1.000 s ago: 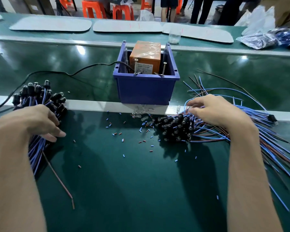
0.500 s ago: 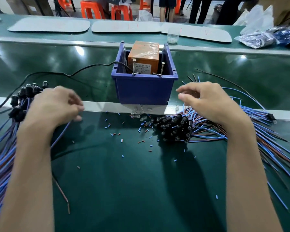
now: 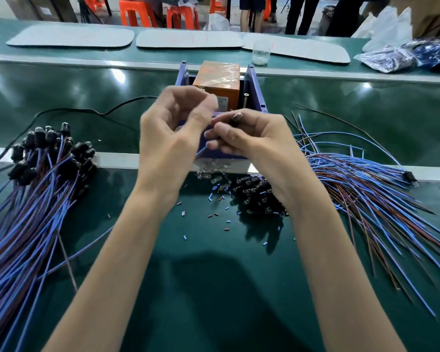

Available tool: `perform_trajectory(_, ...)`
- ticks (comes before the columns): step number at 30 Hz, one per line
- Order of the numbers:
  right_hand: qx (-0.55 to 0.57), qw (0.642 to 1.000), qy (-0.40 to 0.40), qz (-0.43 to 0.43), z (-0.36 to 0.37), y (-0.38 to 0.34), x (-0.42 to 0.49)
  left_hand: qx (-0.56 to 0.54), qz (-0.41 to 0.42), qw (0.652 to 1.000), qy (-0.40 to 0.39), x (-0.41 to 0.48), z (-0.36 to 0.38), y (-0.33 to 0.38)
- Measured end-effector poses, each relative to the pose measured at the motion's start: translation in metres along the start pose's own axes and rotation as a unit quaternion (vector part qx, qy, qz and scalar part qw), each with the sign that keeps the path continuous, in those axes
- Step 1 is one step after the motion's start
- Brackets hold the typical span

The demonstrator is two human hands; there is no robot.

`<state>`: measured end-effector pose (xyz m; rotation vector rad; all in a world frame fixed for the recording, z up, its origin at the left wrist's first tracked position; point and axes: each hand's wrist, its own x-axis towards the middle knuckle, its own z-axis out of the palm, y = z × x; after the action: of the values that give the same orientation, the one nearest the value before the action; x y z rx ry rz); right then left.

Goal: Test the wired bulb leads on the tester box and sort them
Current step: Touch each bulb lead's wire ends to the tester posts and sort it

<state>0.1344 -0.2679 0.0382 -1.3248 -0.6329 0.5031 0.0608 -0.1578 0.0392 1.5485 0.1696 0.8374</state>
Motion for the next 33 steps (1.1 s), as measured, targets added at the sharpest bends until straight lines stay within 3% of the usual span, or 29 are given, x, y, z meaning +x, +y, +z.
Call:
perform_trajectory(1,0.008,0.999,0.033,-0.014,-0.001,-0.001,0.001,-0.023,-0.016,1.000,0.001,0.001,-0.003,0.002)
perform_trajectory(3,0.013,0.995,0.085,-0.046,-0.003,-0.004,0.001,-0.040,-0.105,0.989,-0.094,0.004,-0.010,0.008)
perform_trajectory(5,-0.003,0.991,0.113,-0.075,-0.006,-0.008,0.001,0.029,-0.215,0.951,-0.219,0.003,-0.010,0.012)
perform_trajectory(6,-0.014,0.989,0.120,-0.089,-0.007,-0.010,0.001,0.052,-0.264,0.936,-0.228,0.002,-0.007,0.010)
perform_trajectory(8,-0.017,0.986,0.125,-0.109,-0.010,-0.014,-0.001,0.009,-0.339,0.930,-0.142,0.001,0.004,0.003)
perform_trajectory(11,0.020,0.987,0.117,-0.109,-0.011,-0.018,-0.002,-0.230,-0.366,0.901,0.035,0.002,0.011,-0.005)
perform_trajectory(13,0.053,0.987,0.110,-0.103,-0.013,-0.021,-0.003,-0.351,-0.343,0.858,0.149,0.005,0.004,-0.008)
perform_trajectory(15,0.089,0.983,0.127,-0.097,-0.016,-0.023,-0.003,-0.398,-0.313,0.827,0.243,0.010,-0.005,-0.009)
perform_trajectory(19,0.079,0.977,0.184,-0.077,-0.025,-0.024,-0.002,-0.449,-0.237,0.795,0.333,0.017,-0.017,-0.007)
perform_trajectory(22,0.004,0.976,0.207,-0.061,-0.035,-0.023,-0.002,-0.423,-0.204,0.818,0.332,0.019,-0.024,-0.006)
perform_trajectory(26,0.050,0.977,0.194,-0.076,-0.041,-0.025,-0.003,-0.313,-0.198,0.896,0.245,0.017,-0.023,-0.007)
perform_trajectory(28,0.059,0.979,0.174,-0.094,-0.040,-0.026,-0.004,-0.212,-0.172,0.947,0.168,0.015,-0.017,-0.009)
perform_trajectory(30,0.050,0.980,0.163,-0.101,-0.037,-0.025,-0.005,-0.022,-0.130,0.989,0.071,0.012,-0.010,-0.014)
perform_trajectory(33,0.030,0.983,0.162,-0.083,-0.034,-0.022,-0.005,0.149,-0.091,0.978,-0.118,0.004,-0.002,-0.023)
